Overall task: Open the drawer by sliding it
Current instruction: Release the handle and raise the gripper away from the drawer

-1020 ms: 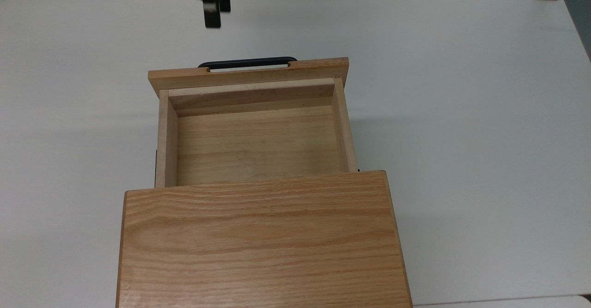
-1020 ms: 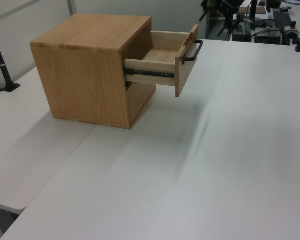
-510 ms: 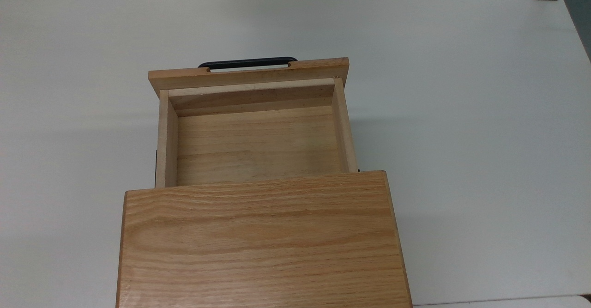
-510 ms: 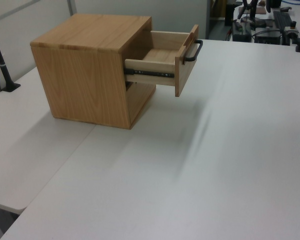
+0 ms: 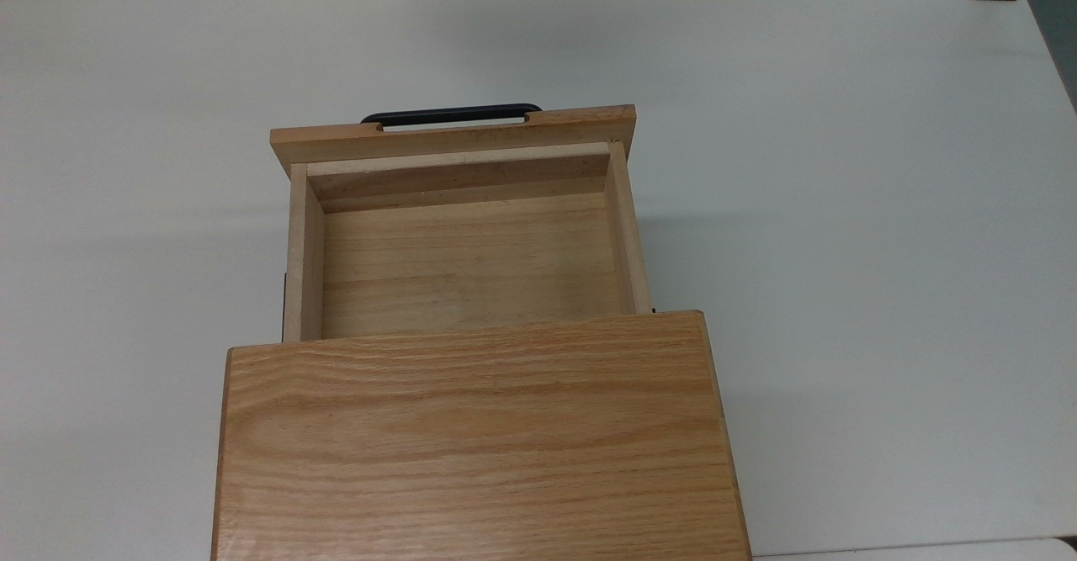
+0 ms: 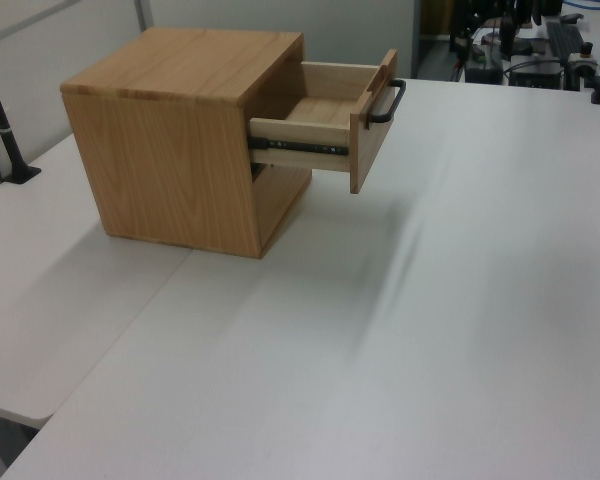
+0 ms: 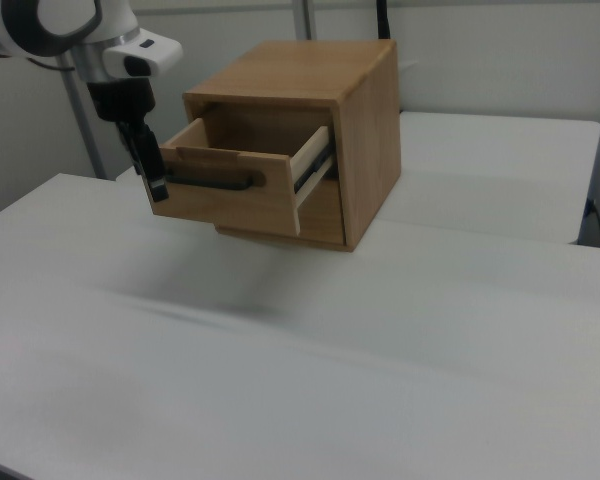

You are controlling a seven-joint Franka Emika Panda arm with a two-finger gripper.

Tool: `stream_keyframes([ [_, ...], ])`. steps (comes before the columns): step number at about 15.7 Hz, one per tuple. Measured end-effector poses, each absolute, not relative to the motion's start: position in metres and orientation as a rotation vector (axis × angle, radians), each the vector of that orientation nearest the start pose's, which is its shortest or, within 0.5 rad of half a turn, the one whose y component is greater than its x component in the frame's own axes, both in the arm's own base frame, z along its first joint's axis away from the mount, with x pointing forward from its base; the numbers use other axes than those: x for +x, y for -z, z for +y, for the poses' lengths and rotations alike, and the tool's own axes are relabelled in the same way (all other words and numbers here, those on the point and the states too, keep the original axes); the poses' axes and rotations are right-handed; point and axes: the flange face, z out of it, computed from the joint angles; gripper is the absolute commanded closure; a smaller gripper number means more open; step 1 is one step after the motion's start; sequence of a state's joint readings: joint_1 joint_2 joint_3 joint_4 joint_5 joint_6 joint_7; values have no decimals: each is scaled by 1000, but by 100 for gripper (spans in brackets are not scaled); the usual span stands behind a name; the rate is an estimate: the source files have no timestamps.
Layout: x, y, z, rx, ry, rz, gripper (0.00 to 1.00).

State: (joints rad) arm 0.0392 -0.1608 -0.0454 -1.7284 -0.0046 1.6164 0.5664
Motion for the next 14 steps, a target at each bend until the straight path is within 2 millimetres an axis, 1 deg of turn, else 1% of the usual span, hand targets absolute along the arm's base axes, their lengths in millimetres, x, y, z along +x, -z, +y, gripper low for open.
stream_keyframes([
  [3,510,-629,-11,-3155,2,605,0],
  [4,512,-624,-14,-3215,-11,534,0],
  [6,517,-615,-16,-3276,-42,449,0],
  [8,520,-611,-14,-3293,-65,391,0],
  [9,521,-612,-12,-3301,-67,316,0],
  [12,521,-616,-1,-3286,-88,-24,0],
  [14,521,-617,1,-3248,-90,-122,0],
])
